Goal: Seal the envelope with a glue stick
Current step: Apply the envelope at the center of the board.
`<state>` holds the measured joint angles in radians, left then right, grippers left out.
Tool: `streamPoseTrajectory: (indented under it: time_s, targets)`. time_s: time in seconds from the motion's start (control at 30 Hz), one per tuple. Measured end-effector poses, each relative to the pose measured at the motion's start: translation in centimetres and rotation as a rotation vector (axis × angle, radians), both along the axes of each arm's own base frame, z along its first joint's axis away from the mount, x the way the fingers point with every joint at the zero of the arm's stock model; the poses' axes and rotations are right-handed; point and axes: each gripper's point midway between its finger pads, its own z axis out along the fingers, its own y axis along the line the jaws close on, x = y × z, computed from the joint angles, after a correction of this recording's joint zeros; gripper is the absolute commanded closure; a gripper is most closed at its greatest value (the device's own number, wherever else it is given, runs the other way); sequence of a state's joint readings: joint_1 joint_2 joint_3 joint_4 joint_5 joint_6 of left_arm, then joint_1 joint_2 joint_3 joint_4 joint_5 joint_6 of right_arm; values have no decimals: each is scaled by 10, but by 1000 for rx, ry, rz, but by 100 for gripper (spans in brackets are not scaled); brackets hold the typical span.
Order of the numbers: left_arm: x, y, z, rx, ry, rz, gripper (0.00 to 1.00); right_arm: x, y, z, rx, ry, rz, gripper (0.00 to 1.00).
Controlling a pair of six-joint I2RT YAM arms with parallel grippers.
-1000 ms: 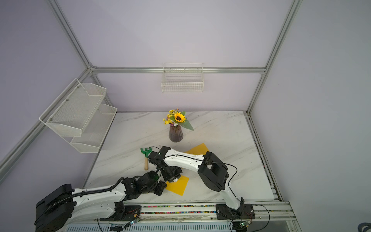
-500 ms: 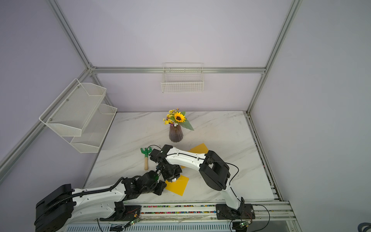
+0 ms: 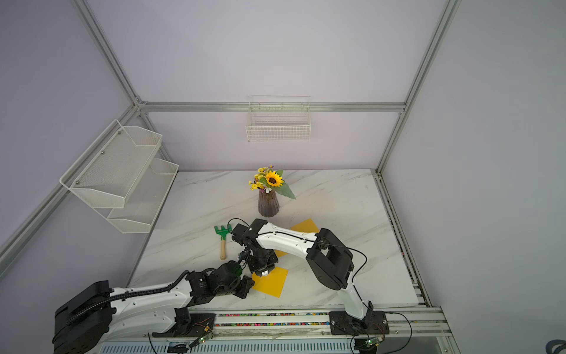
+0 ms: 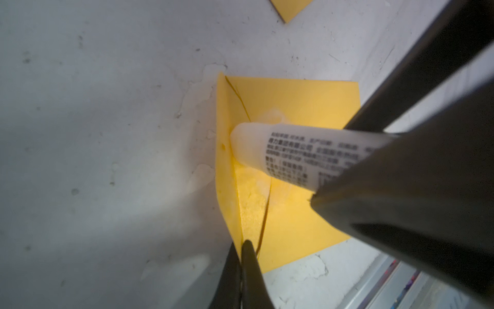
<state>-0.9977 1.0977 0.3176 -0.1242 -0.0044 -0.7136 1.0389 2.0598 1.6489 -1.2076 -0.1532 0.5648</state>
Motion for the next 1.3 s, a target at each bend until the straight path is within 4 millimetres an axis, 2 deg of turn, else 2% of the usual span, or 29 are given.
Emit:
streamPoseTrajectory:
  time_s: [0.3, 0.7, 1.0, 1.3]
  targets:
    - [0, 0, 0, 3, -3, -1, 100, 11, -22, 0, -158, -96, 40, 100]
    - [0, 1, 0, 4, -4, 0, 100, -15, -2, 1, -21, 56, 63, 100]
    - [0, 1, 0, 11, -12, -12, 100, -3, -27, -1, -187, -47, 89, 100]
    - [0, 2, 0, 13, -13, -11, 99, -22, -1, 1, -1, 86, 47, 100]
